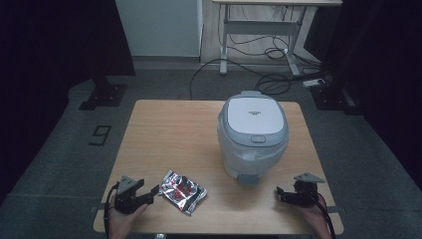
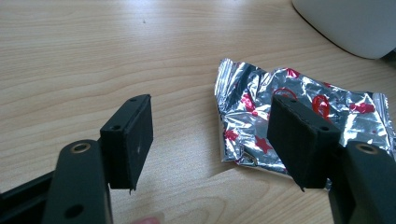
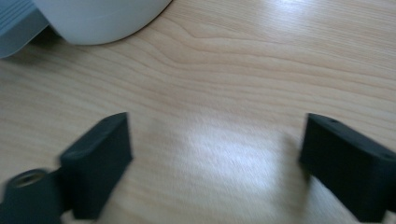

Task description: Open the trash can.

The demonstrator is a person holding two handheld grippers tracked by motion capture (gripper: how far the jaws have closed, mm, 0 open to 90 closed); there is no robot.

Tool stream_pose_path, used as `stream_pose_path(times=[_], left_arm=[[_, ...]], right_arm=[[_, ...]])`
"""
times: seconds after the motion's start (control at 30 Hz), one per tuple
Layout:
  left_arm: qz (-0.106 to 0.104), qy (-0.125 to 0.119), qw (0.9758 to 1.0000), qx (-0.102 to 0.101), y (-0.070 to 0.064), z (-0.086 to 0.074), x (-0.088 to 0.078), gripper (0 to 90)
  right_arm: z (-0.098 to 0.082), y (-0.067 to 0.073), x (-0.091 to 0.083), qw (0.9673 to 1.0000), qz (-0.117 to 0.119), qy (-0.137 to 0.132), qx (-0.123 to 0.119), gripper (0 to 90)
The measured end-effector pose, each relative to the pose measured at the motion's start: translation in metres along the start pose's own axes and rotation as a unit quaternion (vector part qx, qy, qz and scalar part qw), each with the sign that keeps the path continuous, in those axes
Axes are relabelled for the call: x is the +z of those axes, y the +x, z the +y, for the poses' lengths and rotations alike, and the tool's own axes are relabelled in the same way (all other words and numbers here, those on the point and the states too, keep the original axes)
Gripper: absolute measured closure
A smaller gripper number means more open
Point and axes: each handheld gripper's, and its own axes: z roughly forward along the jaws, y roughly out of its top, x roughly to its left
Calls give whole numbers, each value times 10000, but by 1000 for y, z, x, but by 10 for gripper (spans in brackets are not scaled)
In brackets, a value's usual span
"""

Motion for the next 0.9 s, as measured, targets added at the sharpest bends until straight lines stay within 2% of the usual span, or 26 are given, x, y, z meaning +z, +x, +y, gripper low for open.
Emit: stream_pose_path(times=[0.13, 0.23, 0.27, 0.4, 0.47, 0.57, 0.67, 0.83, 0.9], left_arm=[[28, 104, 9999, 27, 2, -1, 3, 312], [-11, 189, 9998, 48, 3, -1, 4, 306], [-60, 224, 9997, 60, 3, -1, 4, 303], [-88, 220, 9997, 97, 2, 0, 3, 302], [-80, 214, 9997, 94, 0, 0, 3, 302], [-82, 241, 9996, 100, 0, 0, 4, 303], [-129, 263, 9995, 116, -2, 1, 5, 304], [-148, 281, 9994, 141, -4, 2, 6, 301], [-139, 301, 9993, 155, -5, 2, 7, 299]], right_arm=[[-1, -1, -4, 9999, -131, 39, 12, 129], [-1, -1, -6, 9999, -109, 51, -10, 143], [2, 1, -10, 10000, -7, -32, -28, 175], [9, 5, -21, 9996, 177, -222, -47, 176], [18, 10, -39, 9981, 330, -525, -52, 201], [21, 11, -48, 9971, 402, -638, -66, 219], [27, 11, -61, 9950, 574, -810, -58, 254], [32, 9, -69, 9931, 667, -969, -28, 297], [36, 9, -76, 9910, 782, -1085, -25, 360]])
